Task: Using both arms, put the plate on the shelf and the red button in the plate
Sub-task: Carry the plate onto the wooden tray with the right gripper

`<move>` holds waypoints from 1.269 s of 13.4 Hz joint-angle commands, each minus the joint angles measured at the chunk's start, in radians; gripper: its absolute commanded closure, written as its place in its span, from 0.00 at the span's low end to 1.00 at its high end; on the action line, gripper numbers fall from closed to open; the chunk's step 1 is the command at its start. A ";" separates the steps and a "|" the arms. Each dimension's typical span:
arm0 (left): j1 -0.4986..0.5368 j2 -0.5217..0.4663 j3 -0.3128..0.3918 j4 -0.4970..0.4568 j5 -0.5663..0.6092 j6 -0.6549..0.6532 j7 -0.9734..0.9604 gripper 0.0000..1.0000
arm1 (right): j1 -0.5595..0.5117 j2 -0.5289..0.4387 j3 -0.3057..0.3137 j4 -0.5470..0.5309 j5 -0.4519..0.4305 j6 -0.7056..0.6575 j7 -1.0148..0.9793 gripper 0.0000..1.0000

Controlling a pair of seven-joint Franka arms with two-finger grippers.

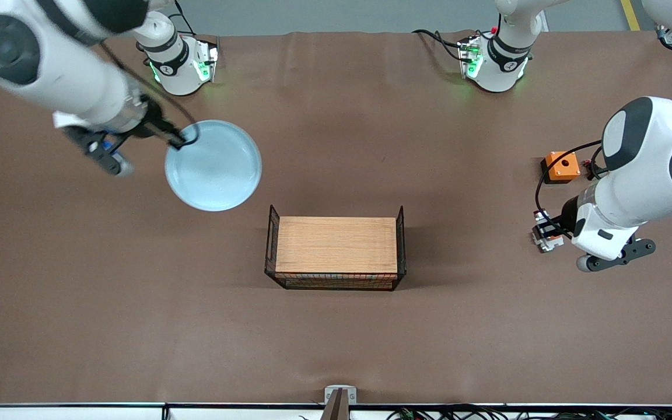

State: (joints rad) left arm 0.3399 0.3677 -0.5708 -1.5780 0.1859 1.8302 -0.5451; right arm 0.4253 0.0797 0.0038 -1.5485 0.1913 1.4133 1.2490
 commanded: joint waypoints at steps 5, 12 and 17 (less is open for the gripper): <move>-0.024 0.004 -0.006 0.009 0.026 0.011 0.010 0.99 | 0.214 0.086 -0.019 0.053 0.079 0.293 0.606 1.00; -0.013 -0.022 -0.049 0.007 0.014 0.009 0.001 0.99 | 0.256 0.256 -0.021 0.056 0.128 0.573 0.724 1.00; -0.015 -0.024 -0.057 0.009 0.012 0.003 -0.009 0.99 | 0.257 0.359 -0.022 0.125 0.117 0.585 0.716 1.00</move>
State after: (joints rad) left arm 0.3154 0.3582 -0.6105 -1.5716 0.1859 1.8487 -0.5445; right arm 0.6686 0.3908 -0.0011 -1.4849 0.2985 2.0009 1.9523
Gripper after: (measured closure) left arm 0.586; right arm 0.974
